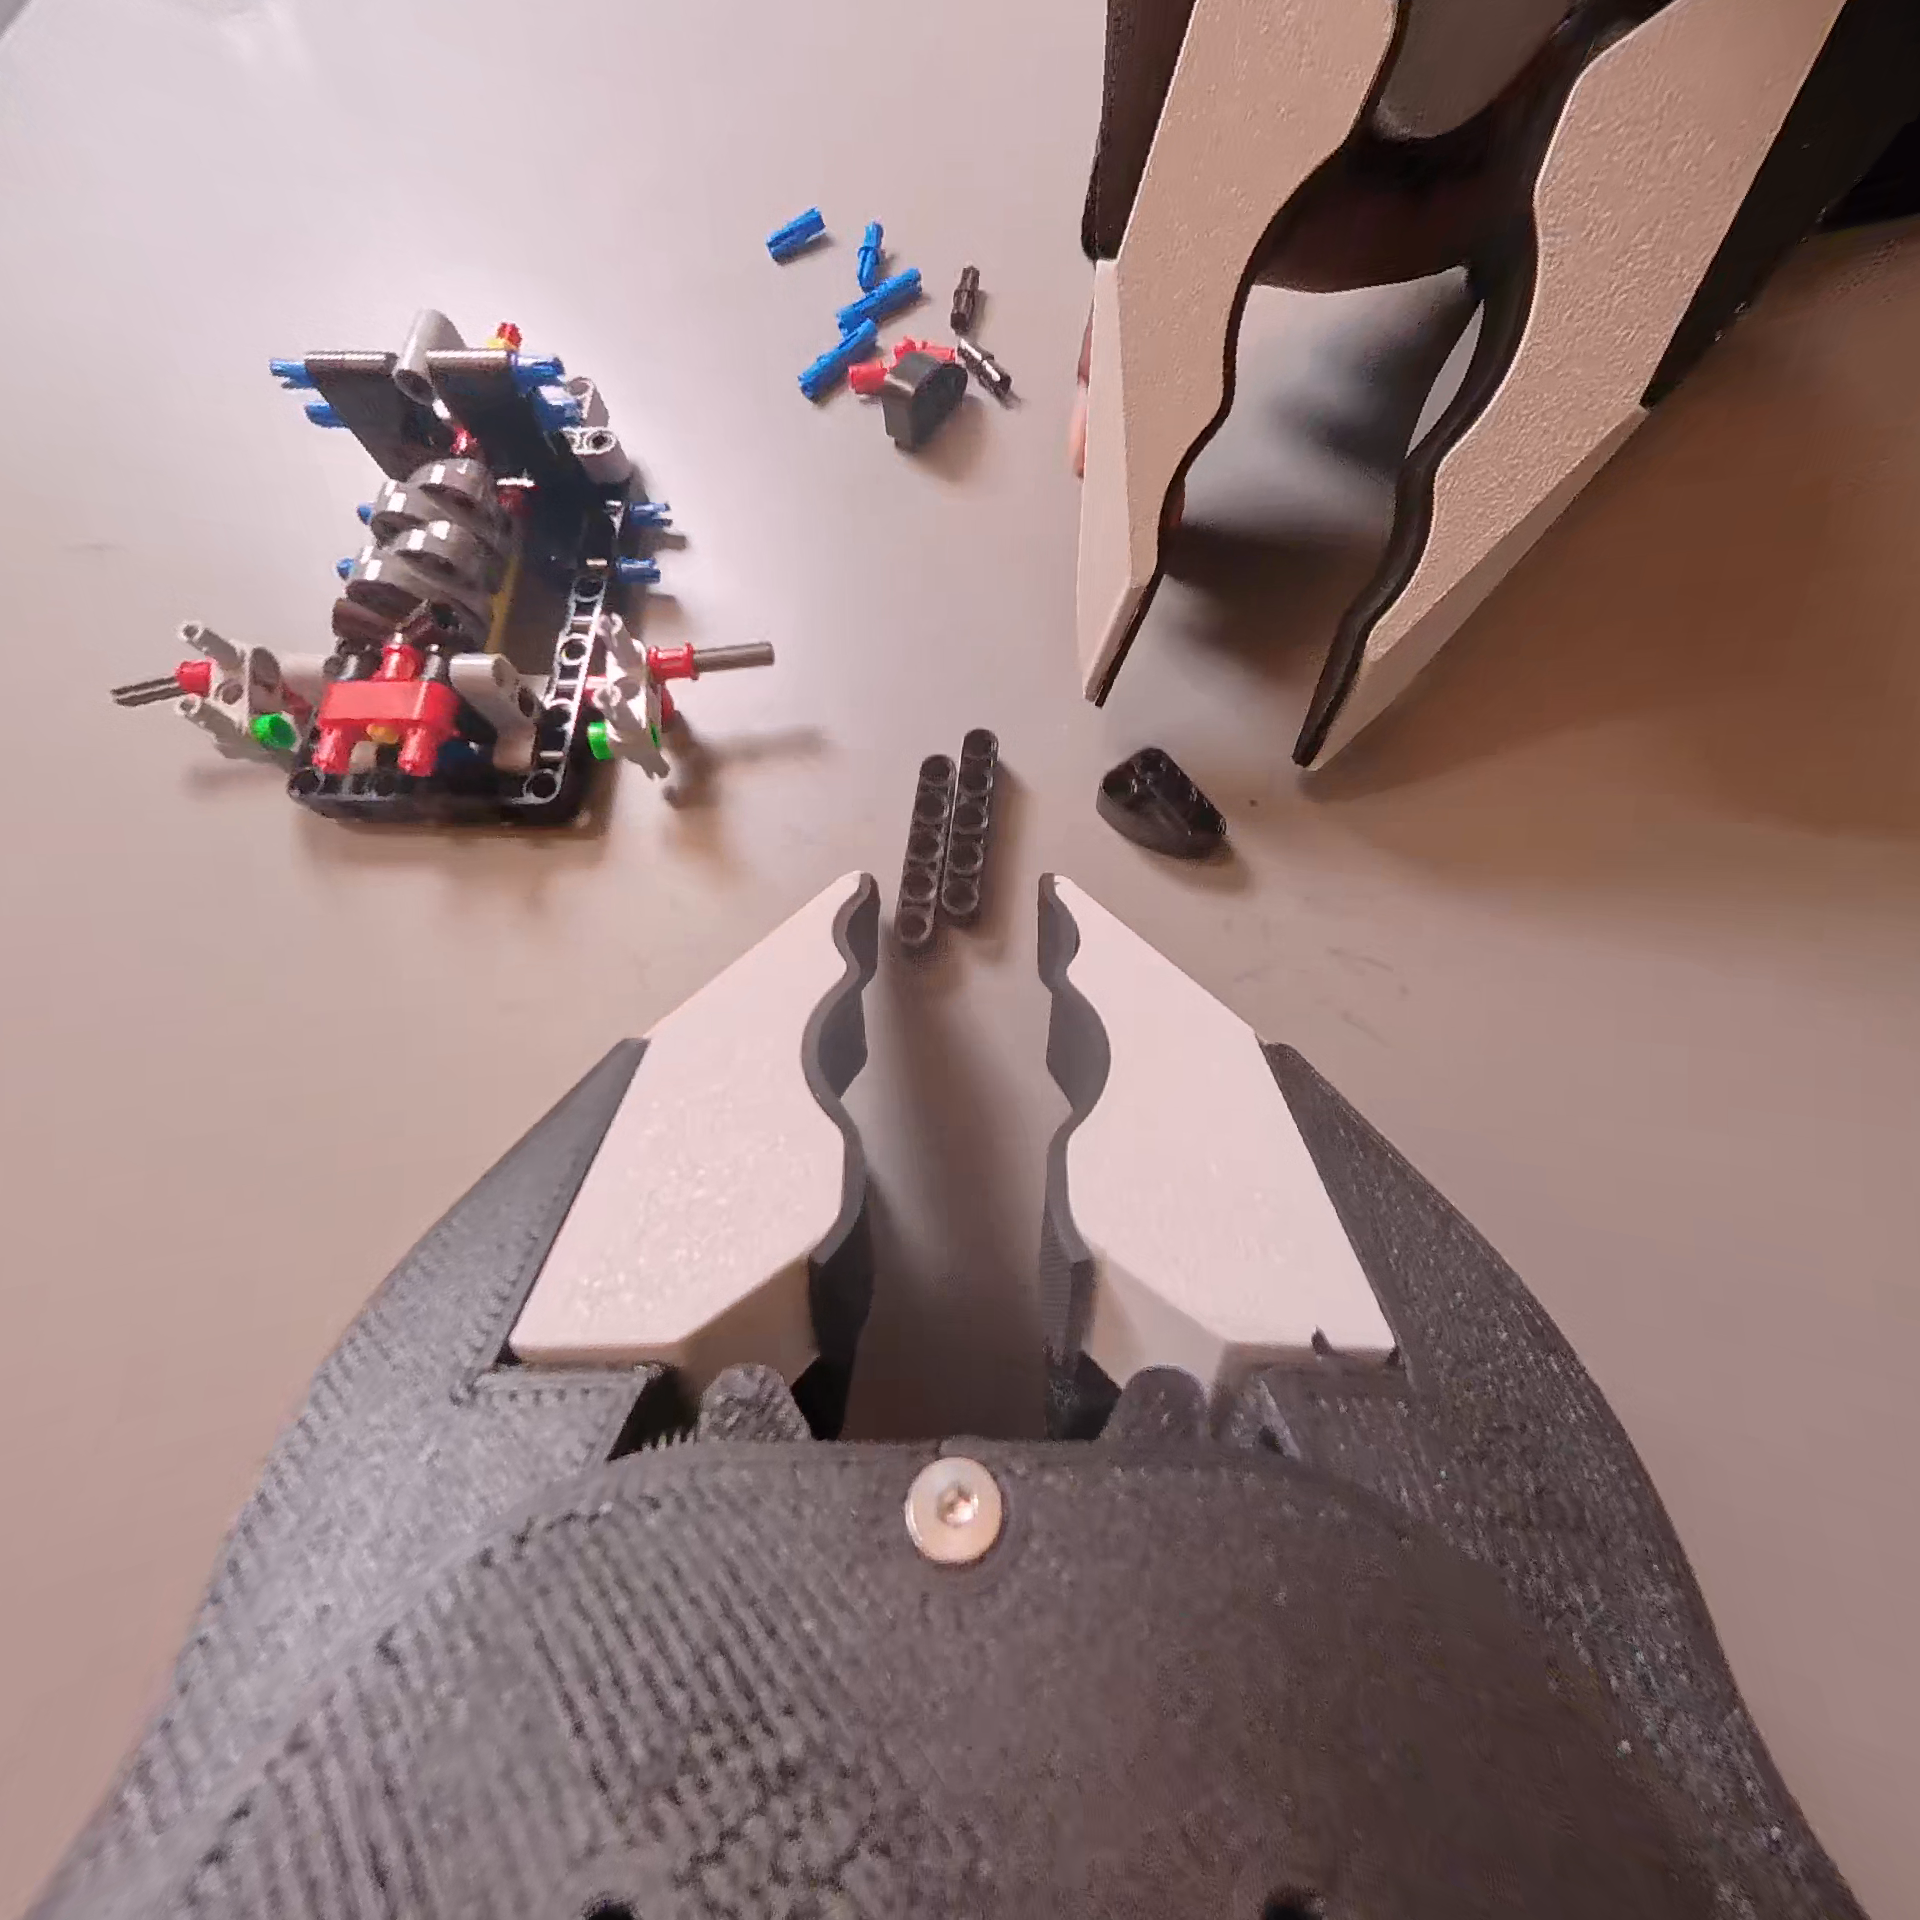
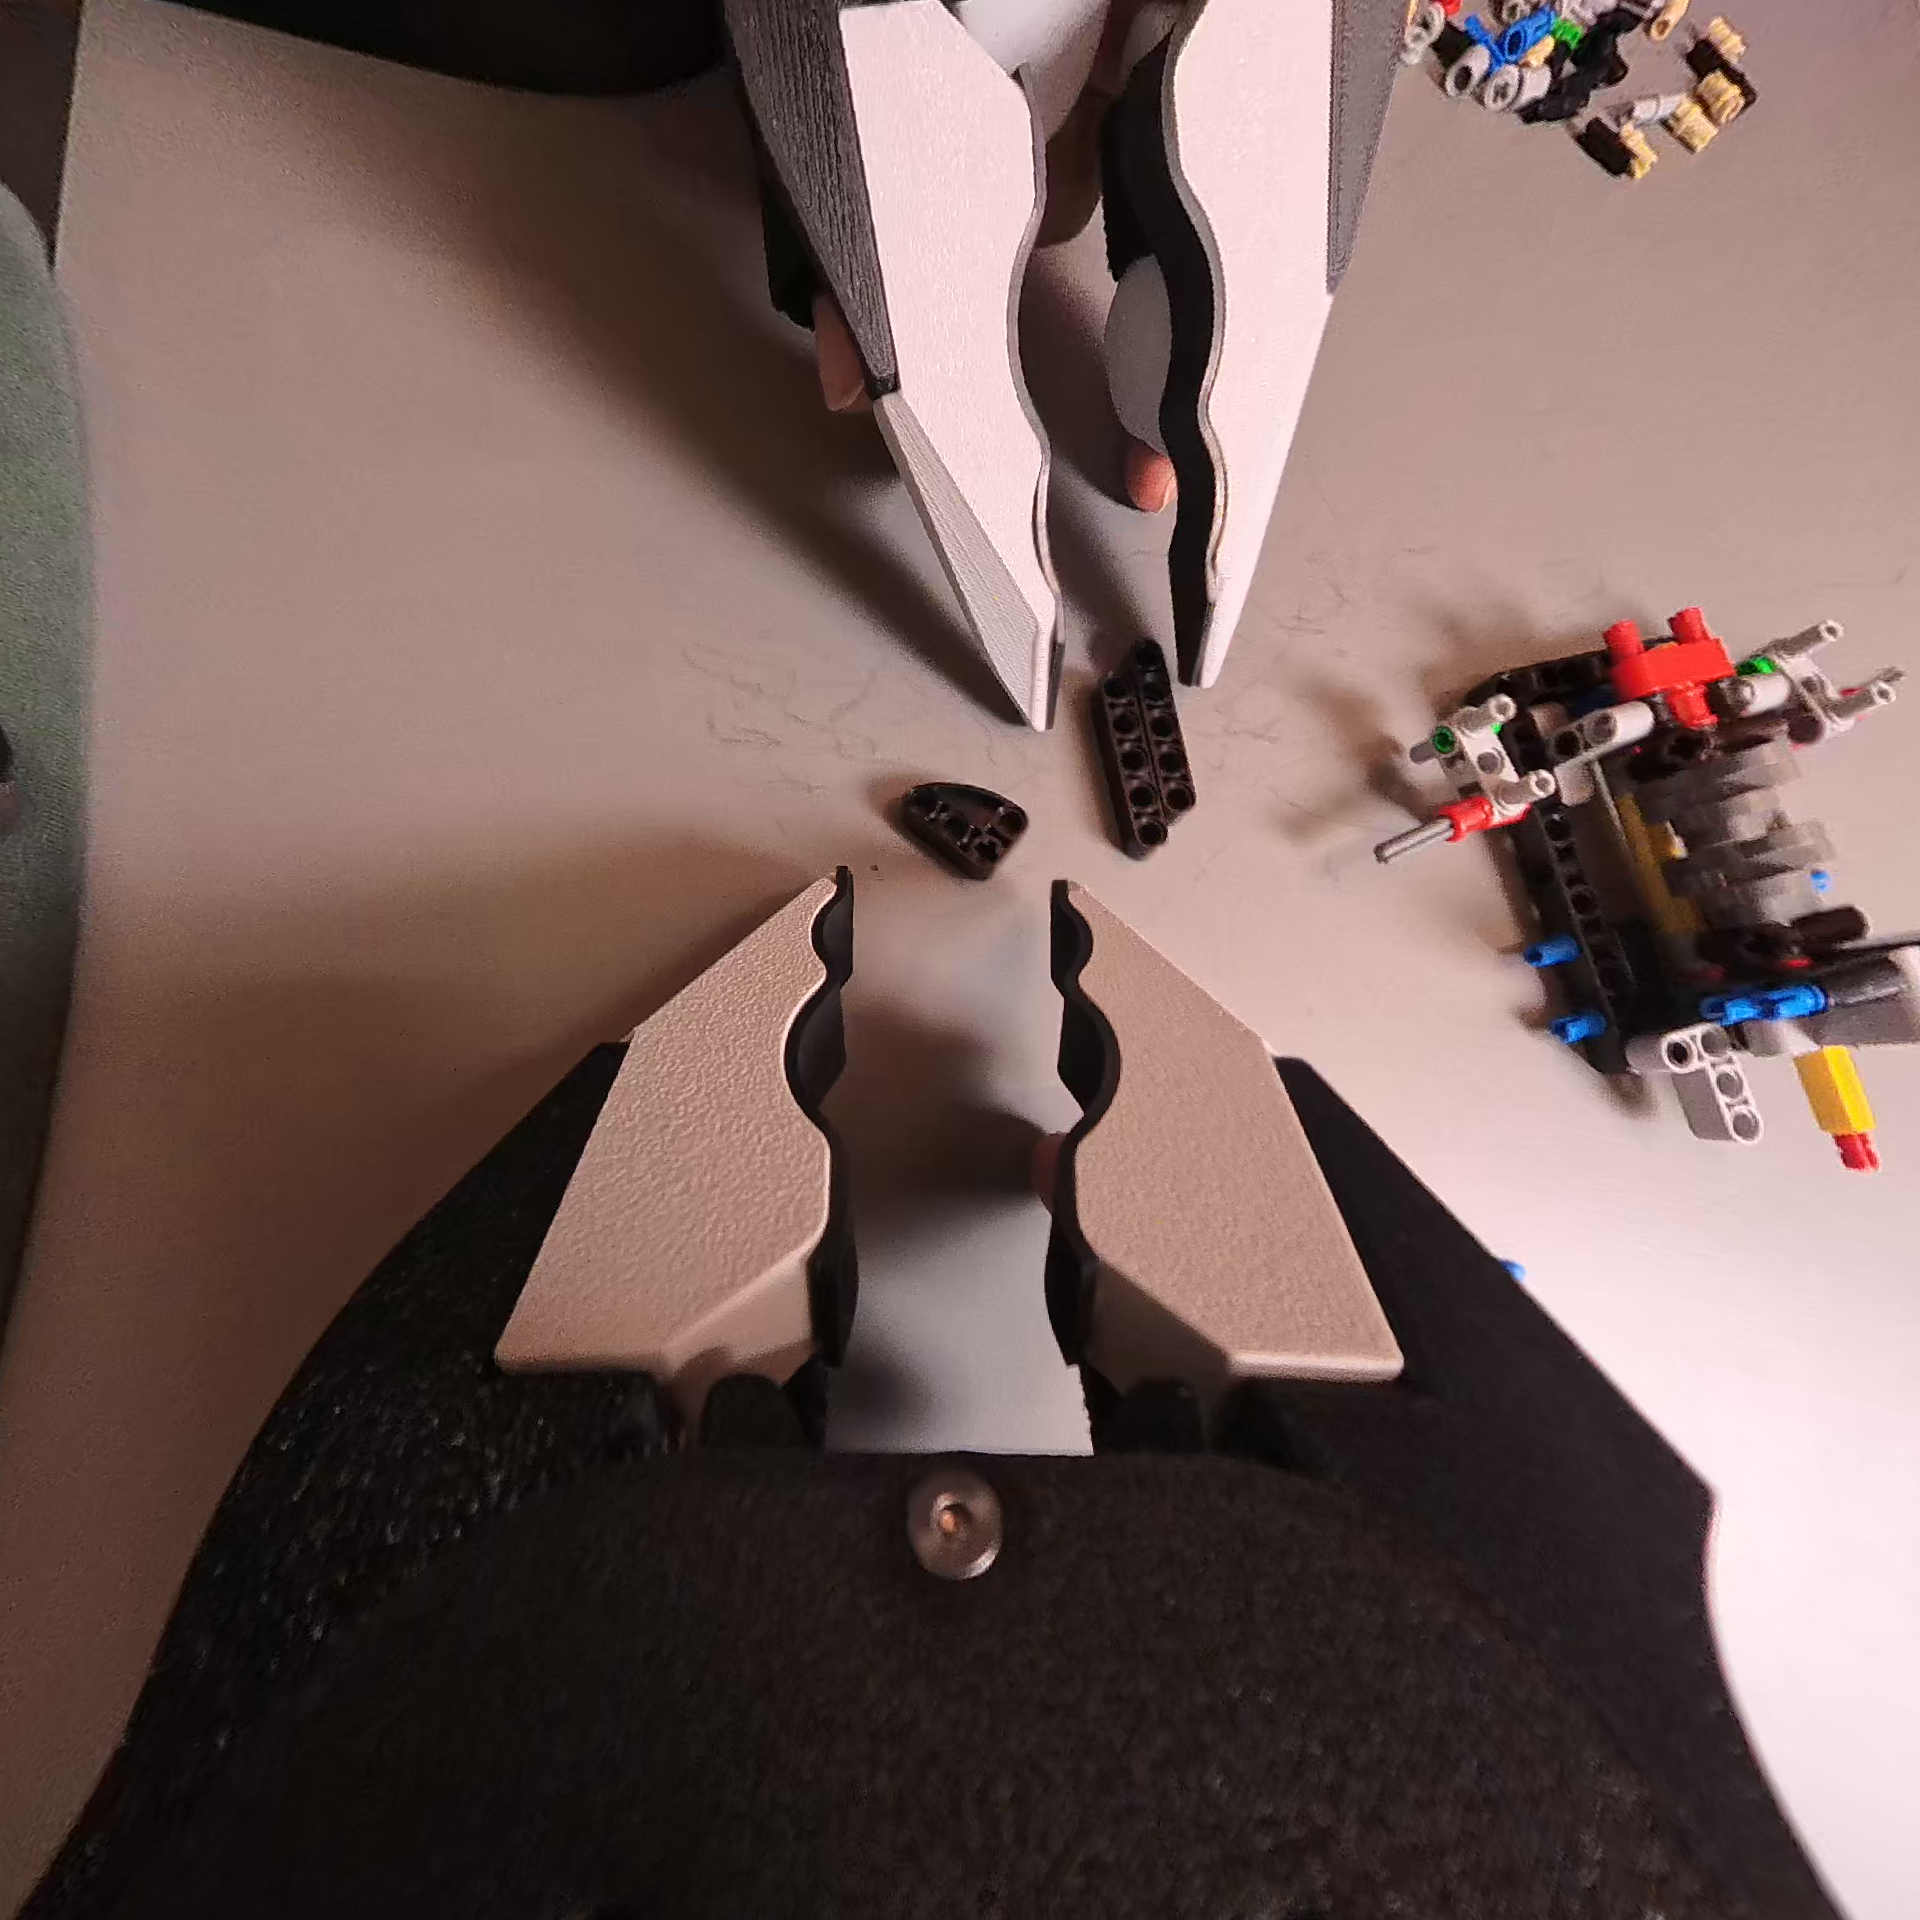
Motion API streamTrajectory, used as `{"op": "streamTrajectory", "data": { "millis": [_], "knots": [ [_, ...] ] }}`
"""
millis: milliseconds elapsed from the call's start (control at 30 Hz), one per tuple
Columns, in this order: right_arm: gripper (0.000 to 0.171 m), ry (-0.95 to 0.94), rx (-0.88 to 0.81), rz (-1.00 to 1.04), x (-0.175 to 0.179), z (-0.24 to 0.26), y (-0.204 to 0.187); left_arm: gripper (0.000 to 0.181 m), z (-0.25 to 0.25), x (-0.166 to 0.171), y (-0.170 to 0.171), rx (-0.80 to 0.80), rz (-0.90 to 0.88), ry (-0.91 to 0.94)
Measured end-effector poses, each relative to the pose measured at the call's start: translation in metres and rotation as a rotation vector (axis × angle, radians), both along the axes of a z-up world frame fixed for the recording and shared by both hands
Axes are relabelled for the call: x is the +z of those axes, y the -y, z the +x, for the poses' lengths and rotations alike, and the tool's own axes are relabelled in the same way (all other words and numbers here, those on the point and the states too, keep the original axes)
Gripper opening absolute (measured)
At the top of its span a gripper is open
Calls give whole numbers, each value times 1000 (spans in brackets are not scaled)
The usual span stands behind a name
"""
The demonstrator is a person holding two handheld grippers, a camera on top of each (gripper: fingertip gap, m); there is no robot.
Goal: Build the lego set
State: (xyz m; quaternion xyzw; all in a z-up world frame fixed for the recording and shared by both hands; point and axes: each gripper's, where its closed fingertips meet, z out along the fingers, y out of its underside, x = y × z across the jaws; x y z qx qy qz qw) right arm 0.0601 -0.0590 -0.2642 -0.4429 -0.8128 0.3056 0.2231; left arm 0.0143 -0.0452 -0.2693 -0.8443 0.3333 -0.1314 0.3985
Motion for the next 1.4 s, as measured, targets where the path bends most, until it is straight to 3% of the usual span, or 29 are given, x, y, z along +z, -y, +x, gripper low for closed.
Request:
{"op": "streamTrajectory", "data": {
  "millis": [133,433,567,700,1100,1233,1400],
  "knots": [
    [33,-9,-28,5,3,4,-14,13,-1,-1,-11,-14,23,-50],
    [35,-21,-94,-68,13,13,-41,13,-51,-1,-7,-23,3,-98],
    [37,2,-96,-46,8,16,-43,31,-54,12,-12,25,35,-81],
    [37,-34,-134,-38,18,24,-63,28,-28,41,4,-37,98,92],
    [30,-254,-351,14,40,-2,-137,30,40,5,21,-192,15,44],
    [58,-204,-239,97,25,-31,-145,29,39,2,18,-176,5,26],
    [76,-87,-105,72,8,-64,-144,27,39,5,19,-170,31,32]
  ]
}}
